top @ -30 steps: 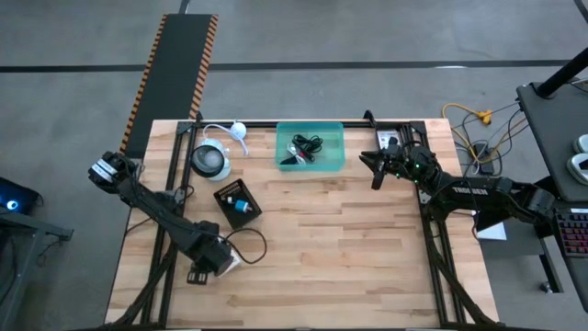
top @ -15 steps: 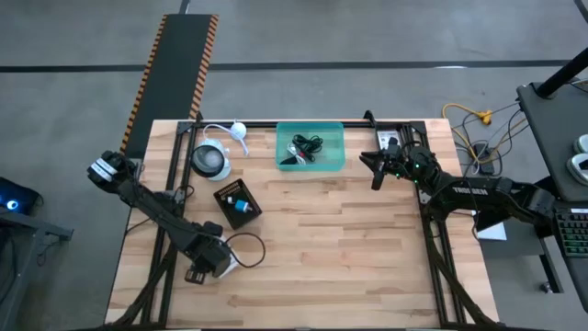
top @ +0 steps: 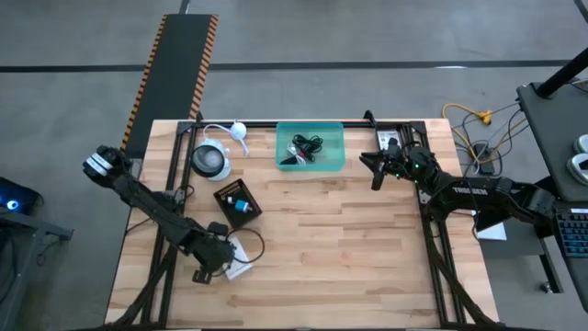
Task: Pick and place items into bin
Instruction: Put the right card reader box into the right black basket
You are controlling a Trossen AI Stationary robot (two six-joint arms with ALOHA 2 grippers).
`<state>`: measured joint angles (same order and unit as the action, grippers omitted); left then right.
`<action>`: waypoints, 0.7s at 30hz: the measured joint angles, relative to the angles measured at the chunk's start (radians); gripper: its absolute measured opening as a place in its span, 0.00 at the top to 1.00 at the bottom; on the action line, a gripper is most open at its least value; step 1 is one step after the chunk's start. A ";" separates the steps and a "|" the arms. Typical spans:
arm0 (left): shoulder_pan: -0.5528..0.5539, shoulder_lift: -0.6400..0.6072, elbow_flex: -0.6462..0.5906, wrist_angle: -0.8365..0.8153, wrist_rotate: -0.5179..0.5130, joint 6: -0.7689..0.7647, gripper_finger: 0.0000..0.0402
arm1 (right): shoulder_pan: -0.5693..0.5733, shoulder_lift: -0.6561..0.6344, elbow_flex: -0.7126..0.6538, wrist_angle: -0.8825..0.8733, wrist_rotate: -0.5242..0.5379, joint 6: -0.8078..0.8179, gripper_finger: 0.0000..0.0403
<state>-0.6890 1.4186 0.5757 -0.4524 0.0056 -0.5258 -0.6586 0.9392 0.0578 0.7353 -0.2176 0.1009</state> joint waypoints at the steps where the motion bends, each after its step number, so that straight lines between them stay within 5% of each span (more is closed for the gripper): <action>1: 0.000 0.000 -0.001 0.012 -0.006 -0.013 0.71 | 0.000 0.000 0.000 0.000 0.000 0.000 0.84; 9: 0.000 0.002 -0.012 0.206 -0.084 -0.018 0.98 | 0.000 -0.001 0.000 0.000 0.000 -0.004 0.86; 21: 0.001 -0.004 0.064 0.425 -0.174 0.197 1.00 | 0.000 -0.002 0.000 0.011 0.000 0.079 0.86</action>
<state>-0.6876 1.4147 0.6398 -0.0273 -0.1683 -0.3289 -0.6586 0.9375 0.0578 0.7462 -0.2180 0.1801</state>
